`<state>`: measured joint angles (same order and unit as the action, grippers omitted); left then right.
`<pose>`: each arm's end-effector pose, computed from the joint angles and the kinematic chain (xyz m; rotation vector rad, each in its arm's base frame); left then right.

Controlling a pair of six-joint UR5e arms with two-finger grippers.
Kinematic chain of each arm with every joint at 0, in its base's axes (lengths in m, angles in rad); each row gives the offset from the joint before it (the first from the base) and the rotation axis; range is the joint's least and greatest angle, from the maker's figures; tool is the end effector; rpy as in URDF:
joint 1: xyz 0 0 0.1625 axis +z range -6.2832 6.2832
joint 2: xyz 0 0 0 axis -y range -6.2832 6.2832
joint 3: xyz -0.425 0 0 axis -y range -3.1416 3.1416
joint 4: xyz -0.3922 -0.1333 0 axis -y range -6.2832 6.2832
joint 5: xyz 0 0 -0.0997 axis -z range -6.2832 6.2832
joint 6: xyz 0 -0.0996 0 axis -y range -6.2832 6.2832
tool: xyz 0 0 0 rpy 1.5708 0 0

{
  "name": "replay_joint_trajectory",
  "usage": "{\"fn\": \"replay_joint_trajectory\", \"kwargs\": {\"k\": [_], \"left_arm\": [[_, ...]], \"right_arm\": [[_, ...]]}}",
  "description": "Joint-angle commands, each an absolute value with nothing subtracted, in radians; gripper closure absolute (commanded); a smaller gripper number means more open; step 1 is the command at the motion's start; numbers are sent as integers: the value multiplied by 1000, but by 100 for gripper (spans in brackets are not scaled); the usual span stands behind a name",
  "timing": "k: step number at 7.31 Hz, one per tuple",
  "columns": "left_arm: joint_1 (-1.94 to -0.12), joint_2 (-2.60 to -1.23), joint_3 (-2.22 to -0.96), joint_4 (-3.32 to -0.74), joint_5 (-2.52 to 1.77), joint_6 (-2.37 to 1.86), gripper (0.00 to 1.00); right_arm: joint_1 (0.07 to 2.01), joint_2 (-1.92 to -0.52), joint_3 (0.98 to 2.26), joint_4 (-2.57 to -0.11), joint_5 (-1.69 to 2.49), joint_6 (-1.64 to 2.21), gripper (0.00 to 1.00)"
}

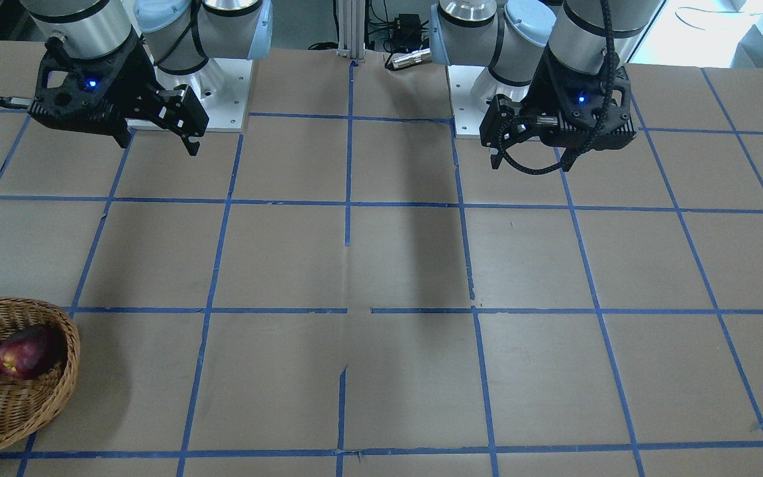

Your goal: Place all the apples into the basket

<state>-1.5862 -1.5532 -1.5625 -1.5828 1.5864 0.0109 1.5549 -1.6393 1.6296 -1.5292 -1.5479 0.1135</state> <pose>-0.1392 -0.4836 0.4994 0.0409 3.1257 -0.0218 0.1283 -0.4617 0.4876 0.2023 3.1133 0.0514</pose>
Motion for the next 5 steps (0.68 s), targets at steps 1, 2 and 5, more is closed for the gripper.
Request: {"fn": "replay_joint_trajectory", "kwargs": {"k": [1,2,5], "left_arm": [[-1585,-1555,-1563,-1578,1580,8,0],[-1583,-1557,-1563,-1574,1572,5,0],[-1582,-1555,-1562,-1574,1571,6,0]], "right_arm": [[1555,-1615,1598,-1519,-1554,114,0],[1555,-1615,1595,-1520,-1555,114,0],[1555,-1615,1609,-1522,-1551,115,0]]}}
